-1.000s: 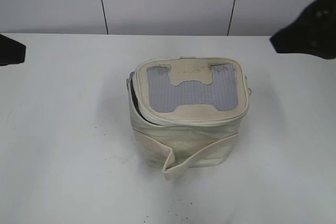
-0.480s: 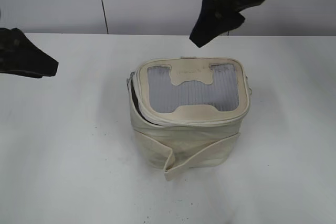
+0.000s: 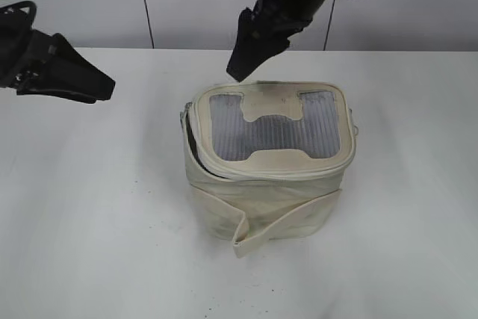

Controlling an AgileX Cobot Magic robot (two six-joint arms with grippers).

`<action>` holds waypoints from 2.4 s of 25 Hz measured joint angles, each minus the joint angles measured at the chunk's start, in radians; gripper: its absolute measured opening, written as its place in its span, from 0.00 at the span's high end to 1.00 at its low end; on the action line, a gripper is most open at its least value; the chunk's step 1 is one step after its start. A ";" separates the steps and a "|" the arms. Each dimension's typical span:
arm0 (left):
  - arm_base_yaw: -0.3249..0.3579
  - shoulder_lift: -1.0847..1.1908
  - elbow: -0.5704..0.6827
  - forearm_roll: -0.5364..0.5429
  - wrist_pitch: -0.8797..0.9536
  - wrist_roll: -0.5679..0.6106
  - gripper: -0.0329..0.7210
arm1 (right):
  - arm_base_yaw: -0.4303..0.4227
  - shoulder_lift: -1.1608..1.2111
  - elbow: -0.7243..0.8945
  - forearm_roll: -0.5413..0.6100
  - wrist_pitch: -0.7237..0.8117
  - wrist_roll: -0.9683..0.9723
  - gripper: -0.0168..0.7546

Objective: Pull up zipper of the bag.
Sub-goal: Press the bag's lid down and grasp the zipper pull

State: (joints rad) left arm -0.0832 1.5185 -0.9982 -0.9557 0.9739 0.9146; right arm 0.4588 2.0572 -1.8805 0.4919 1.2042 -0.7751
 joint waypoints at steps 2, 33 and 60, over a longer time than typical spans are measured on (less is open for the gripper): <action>-0.015 0.021 -0.017 0.001 0.001 0.018 0.52 | 0.007 0.021 0.000 -0.002 0.001 -0.008 0.34; -0.186 0.114 -0.126 0.217 -0.155 0.049 0.37 | 0.012 0.142 -0.029 -0.012 0.005 -0.041 0.92; -0.450 0.114 -0.126 0.655 -0.488 0.232 0.28 | 0.016 0.151 -0.077 -0.025 0.027 -0.041 0.93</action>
State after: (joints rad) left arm -0.5335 1.6320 -1.1241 -0.3008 0.4856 1.1463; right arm 0.4746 2.2084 -1.9572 0.4665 1.2316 -0.8156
